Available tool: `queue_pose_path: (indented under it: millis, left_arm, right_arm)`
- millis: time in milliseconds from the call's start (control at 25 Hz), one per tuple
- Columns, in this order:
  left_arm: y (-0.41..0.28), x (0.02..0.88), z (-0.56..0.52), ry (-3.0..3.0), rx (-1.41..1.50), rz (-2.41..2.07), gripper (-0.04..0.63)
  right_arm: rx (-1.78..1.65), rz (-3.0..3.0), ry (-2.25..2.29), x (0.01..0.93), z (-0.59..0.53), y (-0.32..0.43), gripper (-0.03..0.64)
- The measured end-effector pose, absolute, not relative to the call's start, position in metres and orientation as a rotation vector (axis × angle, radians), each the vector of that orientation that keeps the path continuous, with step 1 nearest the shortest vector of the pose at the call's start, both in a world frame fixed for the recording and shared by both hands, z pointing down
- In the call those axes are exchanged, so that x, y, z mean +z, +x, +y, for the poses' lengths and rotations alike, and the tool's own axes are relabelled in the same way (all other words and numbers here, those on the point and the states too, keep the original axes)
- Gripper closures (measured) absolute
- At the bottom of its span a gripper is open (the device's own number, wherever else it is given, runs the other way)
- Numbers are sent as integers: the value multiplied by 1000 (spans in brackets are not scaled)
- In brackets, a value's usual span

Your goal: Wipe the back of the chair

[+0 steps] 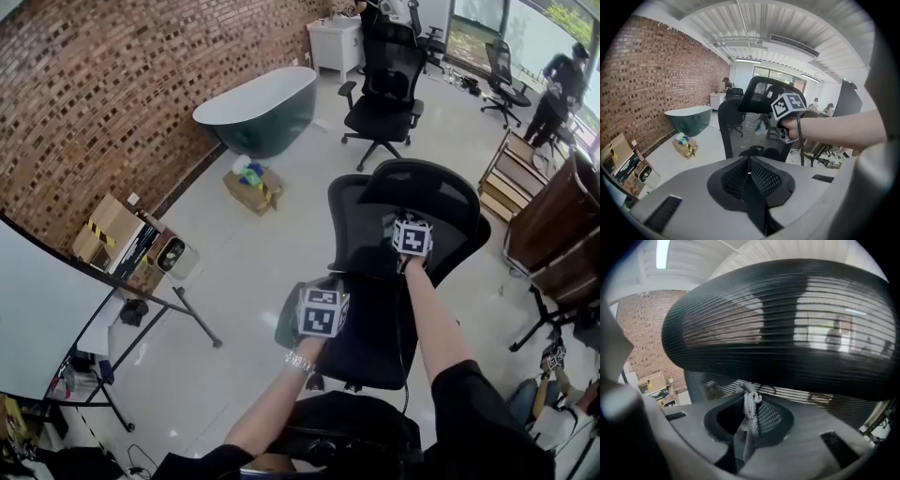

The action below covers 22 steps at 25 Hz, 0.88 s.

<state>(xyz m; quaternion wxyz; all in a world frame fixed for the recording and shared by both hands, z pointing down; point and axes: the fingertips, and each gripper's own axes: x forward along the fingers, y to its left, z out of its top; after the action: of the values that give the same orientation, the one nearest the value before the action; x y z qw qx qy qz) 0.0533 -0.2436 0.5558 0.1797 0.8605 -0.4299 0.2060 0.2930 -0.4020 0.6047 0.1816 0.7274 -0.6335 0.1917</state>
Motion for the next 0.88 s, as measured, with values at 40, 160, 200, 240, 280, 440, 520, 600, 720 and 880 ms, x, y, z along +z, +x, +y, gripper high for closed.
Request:
queue_pose_path:
  millis: [40, 160, 200, 240, 280, 440, 520, 600, 720, 880]
  left_arm:
    - [55, 556, -244, 2434, 578, -1206, 571]
    - [68, 556, -241, 2452, 571, -1166, 571]
    - [72, 556, -241, 2458, 575, -1155, 571]
    - [75, 556, -241, 2463, 577, -1148, 571]
    - [78, 556, -240, 2467, 578, -1142, 571]
    - [85, 560, -238, 2474, 588, -1131, 571]
    - [84, 560, -239, 2472, 592, -1133, 571]
    - [82, 560, -240, 2468, 590, -1136, 571]
    - [78, 557, -242, 2460, 578, -1147, 571]
    - [73, 557, -240, 2445, 580, -1170, 571]
  right_arm:
    - [542, -1745, 2086, 605, -391, 316, 568]
    - [522, -1607, 2180, 606, -345, 390, 568]
    - [522, -1557, 2211, 608, -328, 414, 568]
    - [529, -1502, 2242, 610, -310, 438, 568]
    - [543, -1438, 2277, 614, -292, 461, 568]
    - [654, -1288, 2408, 629, -236, 516, 568]
    - [671, -1376, 2400, 629, -241, 495, 569]
    - [635, -1500, 2353, 624, -259, 451, 569]
    - [591, -1767, 2211, 614, -306, 354, 569]
    - [631, -2049, 1916, 624, -365, 226, 569]
